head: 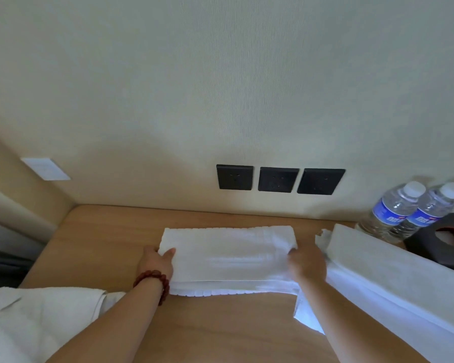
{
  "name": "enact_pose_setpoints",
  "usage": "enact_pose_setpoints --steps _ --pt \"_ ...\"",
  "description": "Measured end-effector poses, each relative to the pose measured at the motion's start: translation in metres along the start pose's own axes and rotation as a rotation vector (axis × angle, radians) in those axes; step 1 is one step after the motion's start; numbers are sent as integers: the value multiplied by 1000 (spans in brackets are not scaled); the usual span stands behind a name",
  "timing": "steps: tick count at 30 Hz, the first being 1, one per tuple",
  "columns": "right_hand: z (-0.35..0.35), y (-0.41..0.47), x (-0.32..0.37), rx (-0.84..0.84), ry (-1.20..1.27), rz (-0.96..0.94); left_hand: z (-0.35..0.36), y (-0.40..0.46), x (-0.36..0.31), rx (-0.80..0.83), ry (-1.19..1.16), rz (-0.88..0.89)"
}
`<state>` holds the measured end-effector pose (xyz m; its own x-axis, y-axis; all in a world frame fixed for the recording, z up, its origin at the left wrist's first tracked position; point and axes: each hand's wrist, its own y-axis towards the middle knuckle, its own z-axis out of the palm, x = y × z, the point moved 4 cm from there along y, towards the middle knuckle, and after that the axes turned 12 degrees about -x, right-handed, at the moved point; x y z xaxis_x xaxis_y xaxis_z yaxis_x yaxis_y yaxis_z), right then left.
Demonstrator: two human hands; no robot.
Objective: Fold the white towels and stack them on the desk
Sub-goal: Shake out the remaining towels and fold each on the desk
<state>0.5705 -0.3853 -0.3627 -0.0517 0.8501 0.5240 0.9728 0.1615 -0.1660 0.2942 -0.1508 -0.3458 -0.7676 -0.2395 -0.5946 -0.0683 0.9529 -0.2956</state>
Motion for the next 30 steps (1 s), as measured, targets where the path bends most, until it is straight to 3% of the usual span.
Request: enact_pose_setpoints --steps 3,5,7,9,11,13,19,25,30 --pt "6 -13 15 -211 -162 -468 4 13 -2 -65 25 -44" --pt "18 -29 34 -197 -249 -735 6 21 -5 -109 158 34" --pt "35 -40 48 -6 -314 -807 9 21 -15 -209 355 262" --pt "52 -51 58 129 -359 -826 17 11 -29 -314 439 623" --pt "69 -61 67 183 -387 -848 34 -9 -40 -288 496 1006" --pt "82 -65 71 226 -414 -846 55 -25 -45 -183 579 1219" --pt "82 -45 43 188 -450 -799 101 -28 -19 79 718 913" --pt "68 -28 24 126 -473 -688 100 -25 -17 106 750 821" --pt "67 -22 19 201 -487 -622 93 -27 -8 101 749 753"
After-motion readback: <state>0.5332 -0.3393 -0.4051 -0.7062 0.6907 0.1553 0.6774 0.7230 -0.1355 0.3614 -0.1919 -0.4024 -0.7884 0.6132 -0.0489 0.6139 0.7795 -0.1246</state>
